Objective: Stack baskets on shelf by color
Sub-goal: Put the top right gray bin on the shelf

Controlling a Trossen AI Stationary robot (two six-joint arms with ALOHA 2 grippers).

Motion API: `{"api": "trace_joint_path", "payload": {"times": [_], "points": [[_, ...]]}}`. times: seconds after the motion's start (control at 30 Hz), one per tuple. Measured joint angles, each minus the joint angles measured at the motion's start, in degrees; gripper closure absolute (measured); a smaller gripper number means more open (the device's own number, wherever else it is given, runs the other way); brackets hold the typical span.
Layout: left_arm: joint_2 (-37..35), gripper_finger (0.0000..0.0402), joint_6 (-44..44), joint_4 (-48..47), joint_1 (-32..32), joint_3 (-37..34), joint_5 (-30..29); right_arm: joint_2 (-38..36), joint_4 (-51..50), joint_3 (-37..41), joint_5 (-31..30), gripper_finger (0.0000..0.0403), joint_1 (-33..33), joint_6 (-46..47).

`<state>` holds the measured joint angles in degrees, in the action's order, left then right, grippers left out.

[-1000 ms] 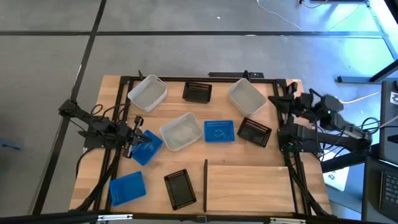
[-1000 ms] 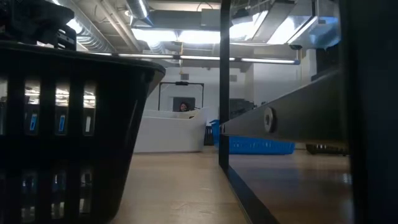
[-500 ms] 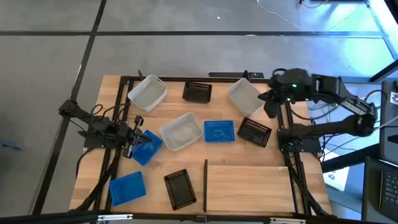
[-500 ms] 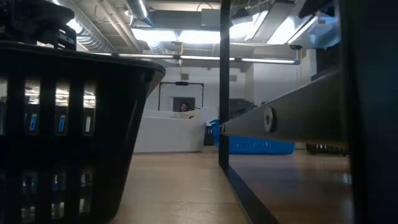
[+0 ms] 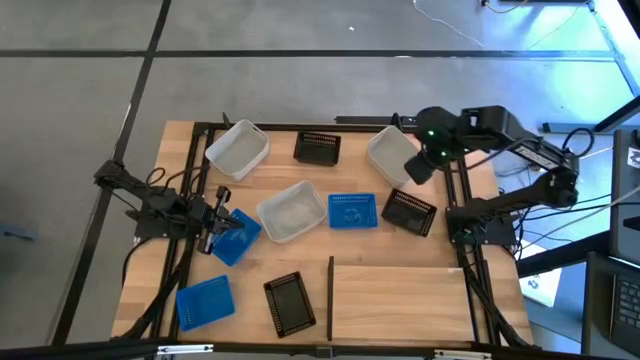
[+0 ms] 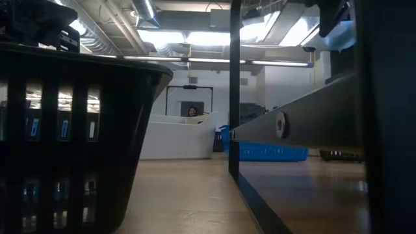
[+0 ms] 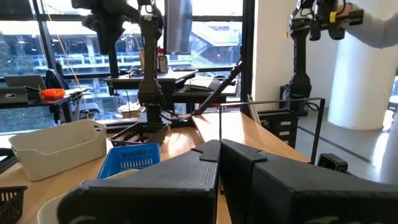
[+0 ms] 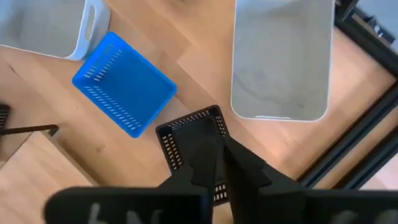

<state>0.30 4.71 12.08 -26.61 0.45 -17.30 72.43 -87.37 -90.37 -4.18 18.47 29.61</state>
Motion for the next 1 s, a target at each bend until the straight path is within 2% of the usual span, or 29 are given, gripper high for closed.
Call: {"api": "trace_joint_path", "payload": {"times": [0.23,0.4,0.57,0.77,1.0], "points": [[0.0,0.0401,0.0,0.0,0.0,0.0,0.0,3.2,-0.4,0.0,5.6,0.0297,3.9,-10.1],[0.0,0.0401,0.0,0.0,0.0,0.0,0.0,6.0,-1.9,0.0,6.4,0.026,5.1,-27.2],[0.0,0.0401,0.0,0.0,0.0,0.0,0.0,7.2,-2.5,3.9,6.6,0.0257,6.6,-43.2],[0.0,0.0401,0.0,0.0,0.0,0.0,0.0,6.4,-0.4,14.1,7.8,0.0268,8.6,-57.6],[0.0,0.0401,0.0,0.0,0.0,0.0,0.0,6.5,12.9,25.5,7.1,0.0271,9.6,-69.7]]}}
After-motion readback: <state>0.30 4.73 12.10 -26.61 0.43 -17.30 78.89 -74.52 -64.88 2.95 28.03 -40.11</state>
